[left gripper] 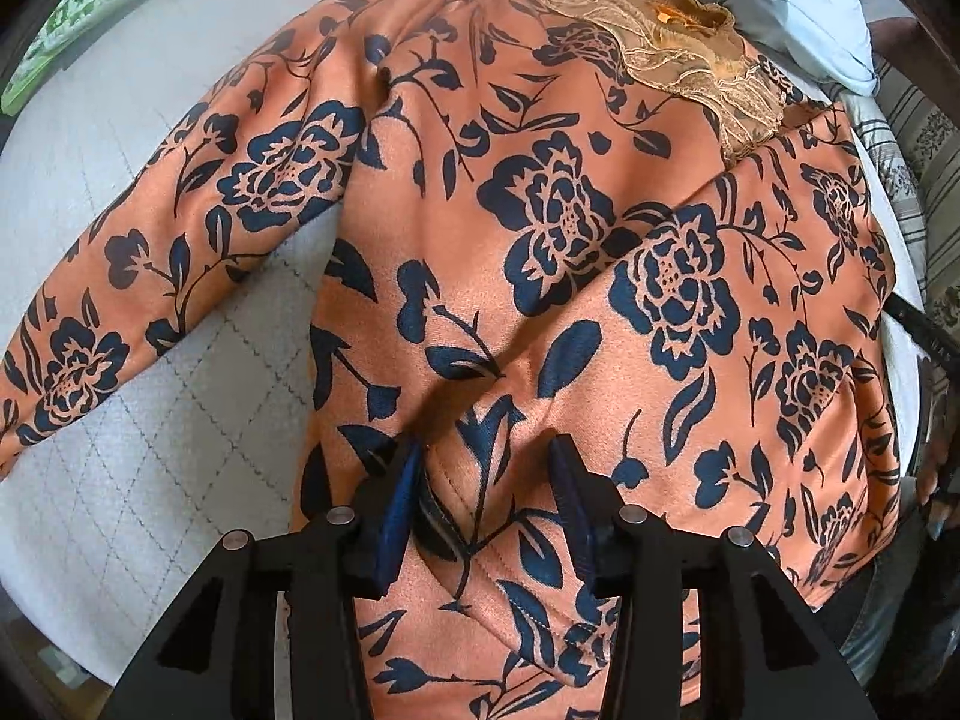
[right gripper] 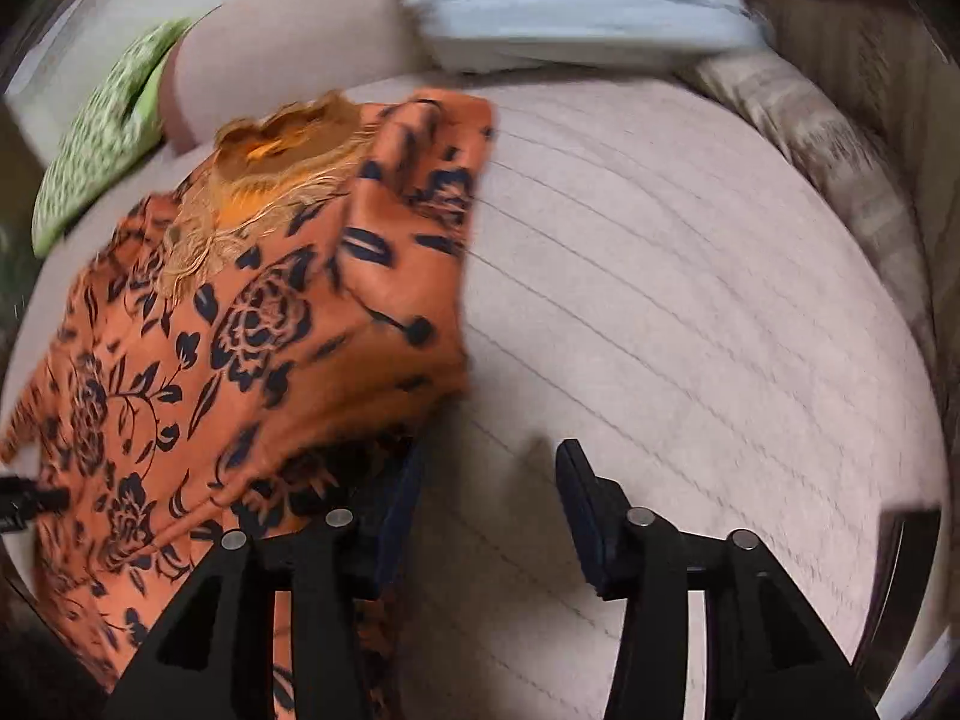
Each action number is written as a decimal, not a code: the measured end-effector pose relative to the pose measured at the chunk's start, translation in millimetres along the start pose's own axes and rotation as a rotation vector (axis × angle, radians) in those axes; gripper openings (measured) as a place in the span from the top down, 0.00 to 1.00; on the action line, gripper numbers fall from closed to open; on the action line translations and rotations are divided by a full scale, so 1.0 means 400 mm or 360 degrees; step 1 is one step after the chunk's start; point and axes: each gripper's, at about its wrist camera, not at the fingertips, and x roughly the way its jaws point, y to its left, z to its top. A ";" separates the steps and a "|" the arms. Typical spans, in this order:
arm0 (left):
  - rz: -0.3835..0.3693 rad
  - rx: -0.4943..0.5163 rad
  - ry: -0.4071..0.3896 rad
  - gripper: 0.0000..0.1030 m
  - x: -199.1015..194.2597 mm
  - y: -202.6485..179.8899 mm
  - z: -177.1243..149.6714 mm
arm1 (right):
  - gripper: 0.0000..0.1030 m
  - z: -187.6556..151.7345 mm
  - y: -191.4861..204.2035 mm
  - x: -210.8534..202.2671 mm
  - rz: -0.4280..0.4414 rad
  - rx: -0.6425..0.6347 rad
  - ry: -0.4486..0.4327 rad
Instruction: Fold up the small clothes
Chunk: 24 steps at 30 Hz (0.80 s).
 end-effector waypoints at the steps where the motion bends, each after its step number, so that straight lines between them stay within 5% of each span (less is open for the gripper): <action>1: -0.0016 -0.0019 0.0000 0.61 -0.002 0.009 0.000 | 0.56 -0.002 0.012 0.003 0.0004 -0.0027 0.0002; 5: -0.0023 -0.0049 0.0008 0.63 -0.001 0.018 0.004 | 0.58 0.029 0.044 0.016 -0.0011 -0.0088 -0.0090; 8: -0.0001 -0.0038 0.0005 0.63 0.004 0.012 0.003 | 0.57 0.060 0.038 0.007 0.0136 0.0002 -0.0203; 9: 0.0002 -0.0038 0.0007 0.64 0.004 0.012 0.003 | 0.60 0.063 0.039 0.028 0.0134 0.0011 -0.0167; 11: 0.0013 -0.0046 0.0009 0.72 0.002 0.016 0.004 | 0.87 0.058 0.046 0.070 0.0056 0.0003 -0.0048; 13: 0.0048 -0.0047 0.0013 0.90 -0.005 0.016 0.001 | 0.89 0.055 0.035 0.058 0.0013 0.0044 -0.0061; 17: 0.0051 -0.0027 -0.0026 0.91 -0.024 0.005 -0.010 | 0.90 0.052 -0.013 -0.066 -0.0042 0.0157 -0.0262; 21: 0.0088 0.0007 0.0011 0.90 0.007 -0.009 -0.004 | 0.90 0.045 -0.009 0.048 -0.0274 0.0083 0.0011; 24: 0.0081 -0.0005 0.0018 0.88 0.010 -0.007 0.001 | 0.89 0.049 -0.017 0.040 -0.0268 0.0122 -0.0031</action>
